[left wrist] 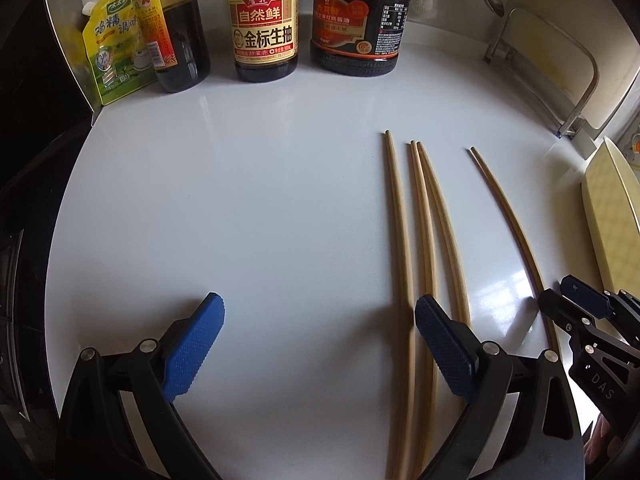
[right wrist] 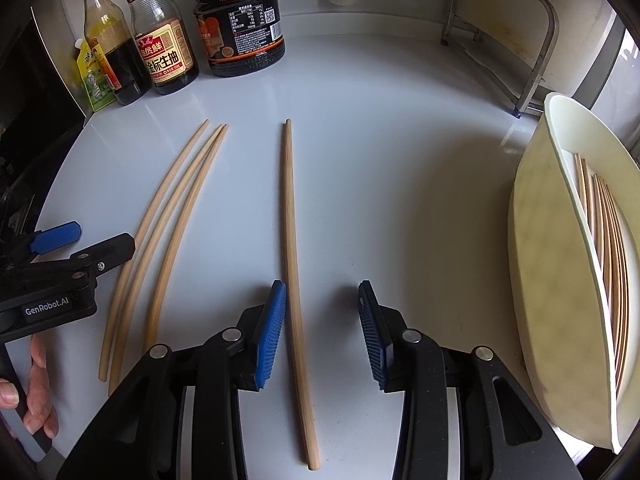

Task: Organize utensils
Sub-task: 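Close the right gripper on its chopstick while the left gripper grips another, then carry the chopstick with the right gripper while the left gripper carries its own to the basin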

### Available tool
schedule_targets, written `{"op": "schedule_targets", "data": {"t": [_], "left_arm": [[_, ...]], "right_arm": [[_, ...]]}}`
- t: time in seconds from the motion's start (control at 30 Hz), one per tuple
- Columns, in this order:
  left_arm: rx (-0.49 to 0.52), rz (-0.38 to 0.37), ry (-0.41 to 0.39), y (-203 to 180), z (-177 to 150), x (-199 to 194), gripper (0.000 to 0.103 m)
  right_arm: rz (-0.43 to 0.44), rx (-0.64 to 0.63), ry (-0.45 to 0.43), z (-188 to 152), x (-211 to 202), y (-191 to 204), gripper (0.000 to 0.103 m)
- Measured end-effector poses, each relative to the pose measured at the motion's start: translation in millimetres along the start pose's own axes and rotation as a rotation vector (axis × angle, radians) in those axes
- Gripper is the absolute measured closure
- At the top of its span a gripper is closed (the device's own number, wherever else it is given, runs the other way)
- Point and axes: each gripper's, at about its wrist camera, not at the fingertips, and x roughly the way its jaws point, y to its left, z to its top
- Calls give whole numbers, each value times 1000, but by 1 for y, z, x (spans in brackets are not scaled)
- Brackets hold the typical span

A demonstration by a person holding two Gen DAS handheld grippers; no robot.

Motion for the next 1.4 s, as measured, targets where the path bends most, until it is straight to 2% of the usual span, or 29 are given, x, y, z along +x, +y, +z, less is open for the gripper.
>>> {"op": "schedule_targets", "data": {"t": [0.2,0.47,0.57,0.73,0.77,0.83,0.87,0.9,0.93,0.97,1.2,1.4], "left_arm": [[36,32,7,-7,0,7,8],[37,23,-6,-5,5,9,8],[57,14,-17,-8,5,6,18],[79,0,-26,-17,5,0,42],[81,-2,-25,-19,5,-1,45],[91,-8,-24,-24,4,-3,63],[97,-12,-23,-26,4,-4,68],[102,-16,-22,-29,3,-5,81],[107,-17,-19,-31,3,-5,92],[111,-18,-15,-33,3,-6,95],[85,-24,25,-28,-2,-10,96],[76,-38,18,-27,-9,-35,96]], "right_arm": [[-3,-2,0,0,0,0,67],[-24,-29,-3,1,3,4,67],[-32,-49,-6,2,3,6,67],[-27,-58,-1,2,4,6,67],[-24,-60,2,2,4,6,69],[-19,-71,4,2,3,9,76],[-18,-80,4,2,3,10,82],[-17,-92,4,1,3,13,91],[-21,-105,5,1,3,16,96],[-27,-115,4,0,3,18,97],[23,-77,19,-3,-3,13,97],[79,-32,-12,-8,-33,7,97]]}}
